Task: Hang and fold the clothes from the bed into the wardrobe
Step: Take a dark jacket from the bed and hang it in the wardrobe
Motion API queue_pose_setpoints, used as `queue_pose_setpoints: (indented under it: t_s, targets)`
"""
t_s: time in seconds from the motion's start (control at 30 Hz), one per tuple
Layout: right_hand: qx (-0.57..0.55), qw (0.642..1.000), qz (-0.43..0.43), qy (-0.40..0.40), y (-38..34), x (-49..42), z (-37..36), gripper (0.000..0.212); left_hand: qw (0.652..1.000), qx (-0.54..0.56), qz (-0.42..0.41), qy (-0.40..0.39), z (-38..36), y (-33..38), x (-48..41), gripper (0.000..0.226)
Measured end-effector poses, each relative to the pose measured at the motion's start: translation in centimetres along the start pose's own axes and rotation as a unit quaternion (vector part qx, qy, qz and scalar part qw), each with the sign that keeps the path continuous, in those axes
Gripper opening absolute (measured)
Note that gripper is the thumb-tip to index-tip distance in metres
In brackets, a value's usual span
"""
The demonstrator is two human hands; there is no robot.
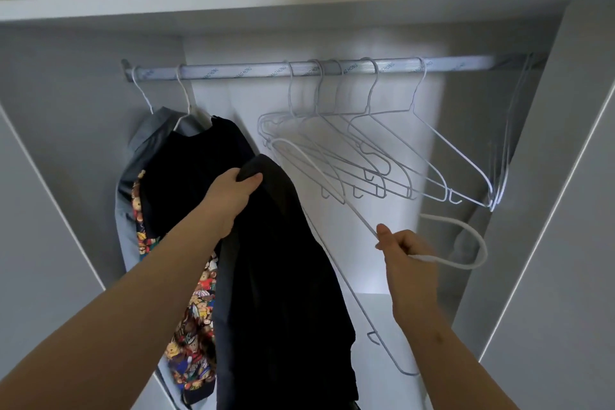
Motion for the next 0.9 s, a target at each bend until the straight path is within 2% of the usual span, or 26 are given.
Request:
queue_pose_setpoints:
  t_s: [0.1, 0.17, 0.3, 0.4, 0.5, 0.63, 0.77, 0.9]
  targets:
    - [-0.017, 0.999, -0.034, 0.009, 0.6, -0.3, 0.6, 0.035, 0.998, -0.016, -0.028, 0.058, 1.0, -0.8, -1.4, 0.017]
    - [-0.028, 0.998, -0.050, -0.015, 0.5, -0.6, 0.7, 0.039, 0.996, 0.006, -0.020, 0.091, 1.5, -1.1, -2.2, 0.018]
    - [0.037, 0.993, -0.046, -0.100, 0.3, -1.1, 0.3, 0.042, 0.990, 0.059, 0.001, 0.126, 2.0, -1.2, -3.5, 0.019]
    - [0.079, 0.988, -0.055, -0.124, 0.8, -1.2, 0.1, 0.041, 0.990, 0.053, -0.013, 0.132, 1.7, -1.1, -4.0, 0.017]
    - [0.095, 0.984, -0.076, -0.127, 0.9, -1.4, 0.1, 0.039, 0.992, 0.015, -0.052, 0.113, 0.9, -0.9, -3.8, 0.016]
    - [0.129, 0.979, -0.051, -0.149, 0.3, -1.7, -0.9, 0.035, 0.984, -0.085, -0.144, 0.063, -0.5, -0.7, -2.4, 0.015]
    - [0.139, 0.973, -0.056, -0.178, 0.5, -1.0, -2.3, 0.008, 0.977, -0.090, -0.191, -0.008, -2.2, 0.0, 0.0, 0.016]
    - [0.106, 0.964, -0.114, -0.215, 1.0, 0.1, -4.0, 0.029, 0.978, -0.008, -0.178, -0.107, -4.4, 0.2, 3.4, 0.011]
Point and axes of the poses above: each hand's wrist, its own x-axis away from the middle knuckle, its own z-axis out of the back of the hand, y = z × x, the point moved 3 cm from there along -x, towards the middle knuckle, and after that the axes turned 12 degrees about y, right-handed, at the moved point
